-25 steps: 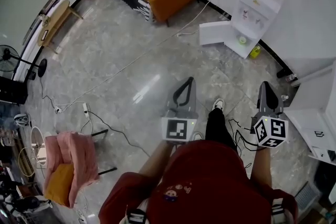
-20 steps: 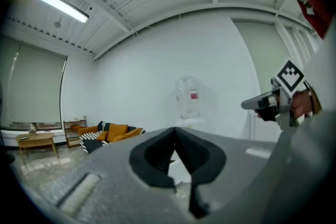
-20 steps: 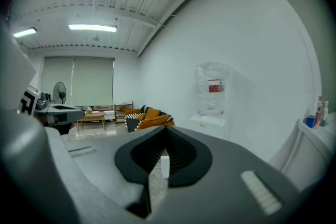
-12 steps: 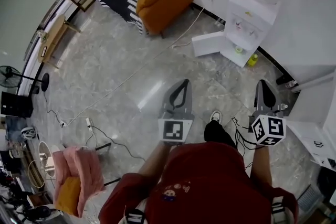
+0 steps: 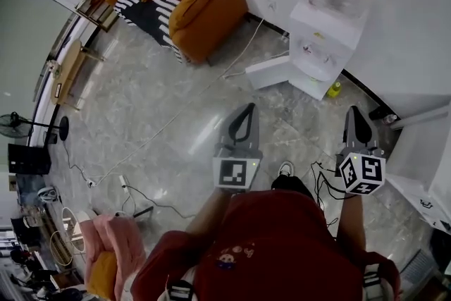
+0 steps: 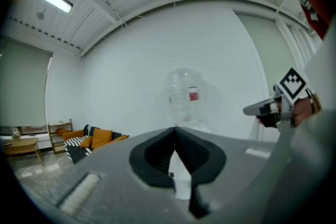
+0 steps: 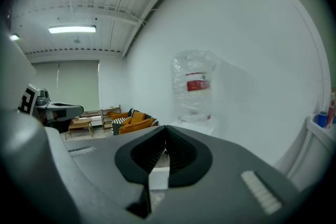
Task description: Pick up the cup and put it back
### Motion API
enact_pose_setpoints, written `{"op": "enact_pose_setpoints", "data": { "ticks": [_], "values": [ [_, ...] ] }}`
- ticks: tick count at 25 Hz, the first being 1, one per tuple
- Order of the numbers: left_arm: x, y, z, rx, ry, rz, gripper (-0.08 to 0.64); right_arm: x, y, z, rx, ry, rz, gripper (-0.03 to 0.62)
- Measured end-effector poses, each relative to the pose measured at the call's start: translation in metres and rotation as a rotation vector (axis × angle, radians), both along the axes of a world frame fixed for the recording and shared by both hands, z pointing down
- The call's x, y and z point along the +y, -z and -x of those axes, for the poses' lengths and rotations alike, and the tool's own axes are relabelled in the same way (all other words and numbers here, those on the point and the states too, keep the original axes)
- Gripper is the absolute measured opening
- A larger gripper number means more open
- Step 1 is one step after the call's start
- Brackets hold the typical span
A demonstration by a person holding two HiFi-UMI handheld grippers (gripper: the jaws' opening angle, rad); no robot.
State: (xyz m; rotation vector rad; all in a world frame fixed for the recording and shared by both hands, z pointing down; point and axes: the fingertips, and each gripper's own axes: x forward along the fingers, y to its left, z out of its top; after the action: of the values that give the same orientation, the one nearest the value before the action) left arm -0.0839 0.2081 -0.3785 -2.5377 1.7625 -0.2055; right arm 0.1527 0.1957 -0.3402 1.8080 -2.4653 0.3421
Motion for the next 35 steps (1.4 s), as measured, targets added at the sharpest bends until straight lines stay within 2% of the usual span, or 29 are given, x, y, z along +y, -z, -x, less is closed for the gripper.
{"op": "enact_pose_setpoints", "data": {
  "ticks": [7, 11, 16, 20, 24, 30, 35],
  "values": [
    [-0.056, 0.000, -0.039, -0.013, -0.054, -0.007, 0.002, -0.040, -0.005, -0.037, -0.008, -0.051, -0.002, 0.001],
    [-0.080, -0.003, -0.058, -0.016, -0.113, 0.002, 0.002, -0.050, -0.009, -0.054, 0.004, -0.103, 0.008, 0.002],
    [-0.113, -0.012, -0.064, 0.005, -0.189, 0.007, 0.002, -0.060, -0.011, -0.057, 0.031, -0.174, 0.015, 0.002],
    [-0.151, -0.020, -0.051, 0.028, -0.248, 0.024, 0.002, -0.075, -0.010, -0.049, 0.060, -0.255, 0.013, 0.002],
    [-0.193, -0.031, -0.038, 0.006, -0.349, 0.037, 0.002, -0.091, -0.012, -0.037, 0.063, -0.372, 0.031, 0.002],
    [-0.255, -0.021, 0.000, -0.005, -0.490, 0.017, 0.002, -0.124, -0.003, 0.012, 0.059, -0.519, 0.060, 0.002],
    [-0.315, -0.026, 0.044, 0.000, -0.549, 0.025, 0.002, -0.155, 0.005, 0.063, 0.102, -0.586, 0.062, 0.002]
  ]
}}
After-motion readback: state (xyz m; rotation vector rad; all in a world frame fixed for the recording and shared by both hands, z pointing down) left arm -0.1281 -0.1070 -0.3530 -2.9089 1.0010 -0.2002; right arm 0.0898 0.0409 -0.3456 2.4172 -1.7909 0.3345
